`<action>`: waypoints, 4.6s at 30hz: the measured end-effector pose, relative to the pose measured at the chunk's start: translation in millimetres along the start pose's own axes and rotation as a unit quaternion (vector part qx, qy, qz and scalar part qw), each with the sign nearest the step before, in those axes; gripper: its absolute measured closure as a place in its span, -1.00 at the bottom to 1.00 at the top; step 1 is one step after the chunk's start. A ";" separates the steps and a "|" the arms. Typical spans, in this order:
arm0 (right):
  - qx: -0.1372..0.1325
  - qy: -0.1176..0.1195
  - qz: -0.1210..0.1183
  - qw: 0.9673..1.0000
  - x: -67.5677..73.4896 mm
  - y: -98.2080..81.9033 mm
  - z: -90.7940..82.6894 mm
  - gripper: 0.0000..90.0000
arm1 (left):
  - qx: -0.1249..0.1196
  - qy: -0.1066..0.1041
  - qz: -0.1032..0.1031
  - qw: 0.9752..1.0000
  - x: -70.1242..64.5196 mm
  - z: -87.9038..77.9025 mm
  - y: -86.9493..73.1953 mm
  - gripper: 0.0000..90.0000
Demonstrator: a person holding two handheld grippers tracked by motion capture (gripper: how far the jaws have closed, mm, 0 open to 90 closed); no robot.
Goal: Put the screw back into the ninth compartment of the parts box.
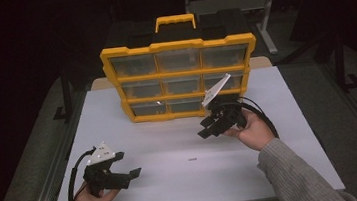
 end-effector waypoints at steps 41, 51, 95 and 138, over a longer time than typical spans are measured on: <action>0.101 0.029 -0.021 0.994 15.9 -4.9 103.2 0.63 | -0.004 0.000 0.003 1.000 0.7 -1.0 0.2 -0.61; 0.119 0.018 -0.031 0.992 17.1 -4.8 111.2 0.81 | -0.005 0.000 0.002 1.000 0.3 -0.8 0.4 -0.61; 0.071 0.051 -0.012 0.996 -8.7 10.2 55.3 0.94 | -0.005 -0.001 0.006 1.000 -0.7 -1.3 1.2 -0.61; 0.022 0.011 0.029 0.999 -47.5 15.5 -22.6 0.94 | -0.009 -0.001 0.001 1.000 -2.1 -0.7 2.2 -0.61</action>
Point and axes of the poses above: each handheld gripper's, and its own axes: z roughly forward along the jaws, y roughly out of its top, x roughly to its left, the point moved 2 cm from there along z, roughly forward along the jaws, and after that the axes turned 7 degrees about x, right-handed, at the moved point
